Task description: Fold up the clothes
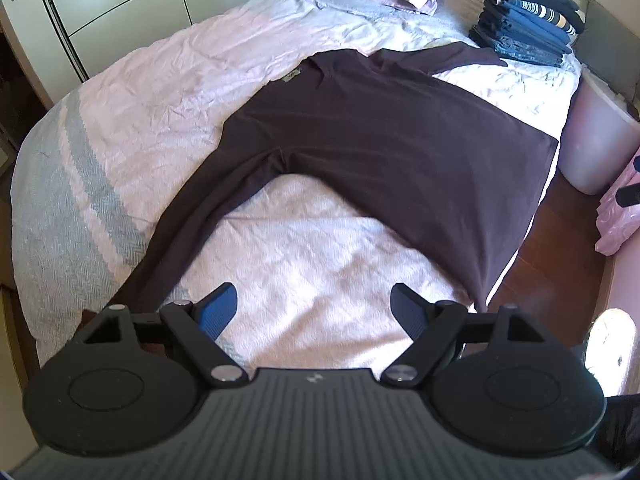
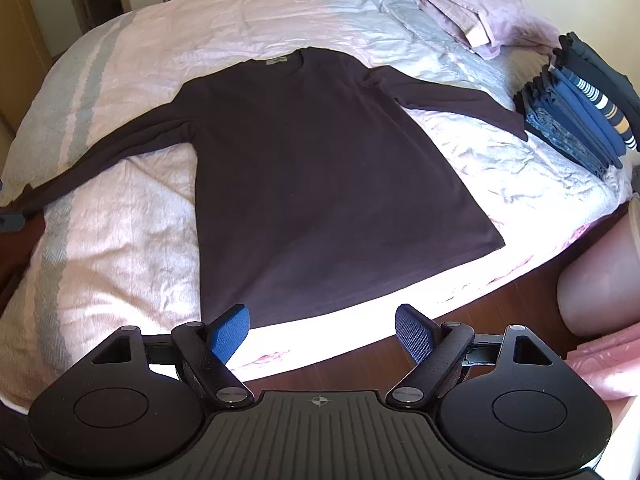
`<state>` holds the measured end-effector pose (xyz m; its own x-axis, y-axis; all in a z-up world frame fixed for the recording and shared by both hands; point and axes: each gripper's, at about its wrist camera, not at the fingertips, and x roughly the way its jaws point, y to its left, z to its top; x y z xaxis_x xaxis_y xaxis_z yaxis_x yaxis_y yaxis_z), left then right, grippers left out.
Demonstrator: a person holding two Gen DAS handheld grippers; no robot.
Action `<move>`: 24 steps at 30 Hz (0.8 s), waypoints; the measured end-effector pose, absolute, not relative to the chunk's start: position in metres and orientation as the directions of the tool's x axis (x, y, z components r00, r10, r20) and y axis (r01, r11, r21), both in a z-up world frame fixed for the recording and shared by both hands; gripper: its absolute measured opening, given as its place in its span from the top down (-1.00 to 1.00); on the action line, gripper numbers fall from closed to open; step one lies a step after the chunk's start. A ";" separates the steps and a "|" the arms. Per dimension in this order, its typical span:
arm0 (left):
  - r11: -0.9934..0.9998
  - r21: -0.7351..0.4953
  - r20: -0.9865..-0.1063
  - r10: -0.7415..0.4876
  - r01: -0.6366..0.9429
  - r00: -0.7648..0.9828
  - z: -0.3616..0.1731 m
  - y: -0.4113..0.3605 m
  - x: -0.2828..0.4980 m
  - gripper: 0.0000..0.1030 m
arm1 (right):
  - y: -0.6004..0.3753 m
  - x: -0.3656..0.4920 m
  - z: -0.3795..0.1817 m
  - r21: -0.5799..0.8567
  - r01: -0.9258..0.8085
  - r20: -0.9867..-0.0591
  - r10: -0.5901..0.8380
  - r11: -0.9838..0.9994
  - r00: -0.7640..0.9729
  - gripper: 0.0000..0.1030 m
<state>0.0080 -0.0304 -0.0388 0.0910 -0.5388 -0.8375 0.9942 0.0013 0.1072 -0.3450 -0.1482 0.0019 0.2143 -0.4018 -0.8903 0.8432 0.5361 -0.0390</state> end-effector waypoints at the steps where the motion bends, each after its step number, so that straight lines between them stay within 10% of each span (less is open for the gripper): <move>1: 0.006 0.111 -0.838 -0.537 0.994 0.096 -0.039 -0.029 0.007 -0.57 | -0.148 -0.346 0.001 -0.035 0.843 -0.891 -0.400 0.537 0.217 -0.61; 24: 0.079 0.172 -0.819 -0.543 0.982 0.188 -0.031 -0.010 0.010 -0.58 | -0.148 -0.340 0.000 0.003 0.807 -0.881 -0.380 0.590 0.281 -0.61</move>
